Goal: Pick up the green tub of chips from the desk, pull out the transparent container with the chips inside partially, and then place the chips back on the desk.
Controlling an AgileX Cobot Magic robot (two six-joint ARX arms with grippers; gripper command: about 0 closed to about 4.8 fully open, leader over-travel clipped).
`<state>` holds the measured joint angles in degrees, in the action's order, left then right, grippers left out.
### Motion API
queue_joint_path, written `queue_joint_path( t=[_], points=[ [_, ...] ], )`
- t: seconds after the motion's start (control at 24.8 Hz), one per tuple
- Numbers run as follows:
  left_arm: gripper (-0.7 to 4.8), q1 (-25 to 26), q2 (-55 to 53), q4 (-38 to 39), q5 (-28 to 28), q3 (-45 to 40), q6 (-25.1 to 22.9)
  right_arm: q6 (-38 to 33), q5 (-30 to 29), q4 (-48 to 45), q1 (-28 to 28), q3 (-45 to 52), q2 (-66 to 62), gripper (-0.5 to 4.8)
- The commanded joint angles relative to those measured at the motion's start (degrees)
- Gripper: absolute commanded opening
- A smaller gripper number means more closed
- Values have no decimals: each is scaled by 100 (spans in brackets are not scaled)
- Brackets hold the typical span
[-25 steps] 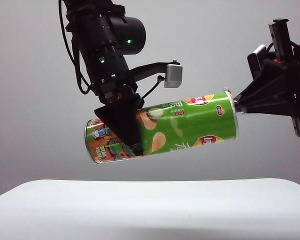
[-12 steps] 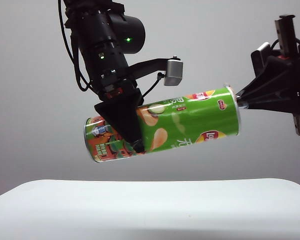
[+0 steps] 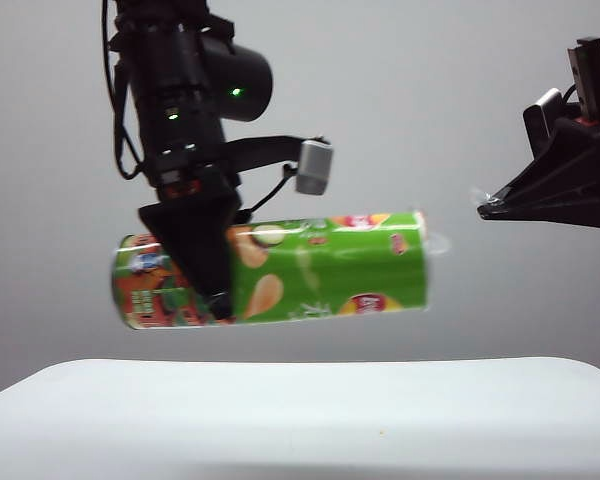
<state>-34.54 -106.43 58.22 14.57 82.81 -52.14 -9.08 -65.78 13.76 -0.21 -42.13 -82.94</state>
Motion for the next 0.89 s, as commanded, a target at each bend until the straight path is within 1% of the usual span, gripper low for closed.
queue_joint_path(
  t=[0.04,0.08,0.2,0.28,0.44,0.52,0.64,0.77,0.89],
  points=[
    [209,4,55,-26,68,31,7,31,-116,-66,-20,-20,24,100],
    [209,4,52,-37,66,37,7,31,-162,-61,-15,-20,24,125],
    [209,-4,52,-190,144,37,7,4,-210,-22,107,-20,24,125],
    [209,-4,52,-219,341,48,7,7,-195,-35,229,-20,24,125],
    [209,-4,52,-271,372,48,11,9,-157,-42,442,-20,24,125],
    [209,-4,52,-275,393,48,11,9,-85,-50,474,-20,24,124],
    [209,-7,55,-291,758,55,28,9,-4,-46,485,-20,22,120],
    [209,-48,55,-313,802,57,26,9,-9,-48,485,-20,22,116],
    [209,-57,50,-352,1029,57,26,7,-11,-57,485,-20,22,116]
  ],
)
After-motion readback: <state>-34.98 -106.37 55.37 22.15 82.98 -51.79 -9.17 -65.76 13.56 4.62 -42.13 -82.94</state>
